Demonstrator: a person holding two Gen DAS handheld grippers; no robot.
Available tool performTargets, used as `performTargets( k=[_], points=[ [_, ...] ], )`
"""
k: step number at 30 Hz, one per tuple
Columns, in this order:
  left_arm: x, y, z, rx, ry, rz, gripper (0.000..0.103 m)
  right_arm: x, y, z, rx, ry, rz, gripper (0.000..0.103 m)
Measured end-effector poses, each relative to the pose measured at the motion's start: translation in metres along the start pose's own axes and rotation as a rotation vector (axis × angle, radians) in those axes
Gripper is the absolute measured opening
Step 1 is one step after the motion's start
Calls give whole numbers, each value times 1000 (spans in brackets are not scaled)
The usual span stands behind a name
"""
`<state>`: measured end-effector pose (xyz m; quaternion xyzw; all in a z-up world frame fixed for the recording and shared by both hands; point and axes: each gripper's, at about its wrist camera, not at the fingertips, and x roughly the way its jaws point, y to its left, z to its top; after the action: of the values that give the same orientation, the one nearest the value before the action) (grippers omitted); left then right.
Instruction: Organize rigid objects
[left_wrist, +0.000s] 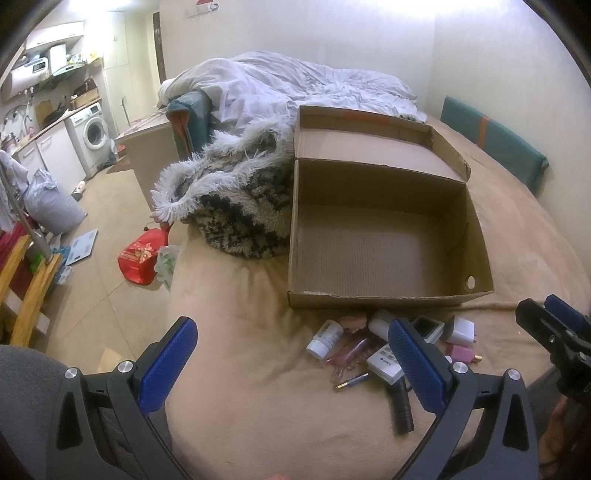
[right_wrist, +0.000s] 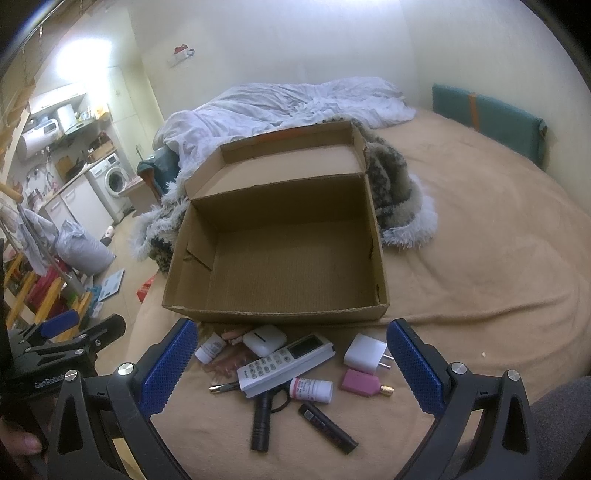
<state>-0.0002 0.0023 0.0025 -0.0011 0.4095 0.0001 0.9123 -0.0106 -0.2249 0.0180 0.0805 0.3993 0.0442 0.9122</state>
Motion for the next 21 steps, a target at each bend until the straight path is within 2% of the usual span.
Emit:
performTargets(
  k=[21],
  points=[
    [6, 3, -3, -10, 13, 3, 103, -3, 0, 3, 13, 4, 7, 103]
  ],
)
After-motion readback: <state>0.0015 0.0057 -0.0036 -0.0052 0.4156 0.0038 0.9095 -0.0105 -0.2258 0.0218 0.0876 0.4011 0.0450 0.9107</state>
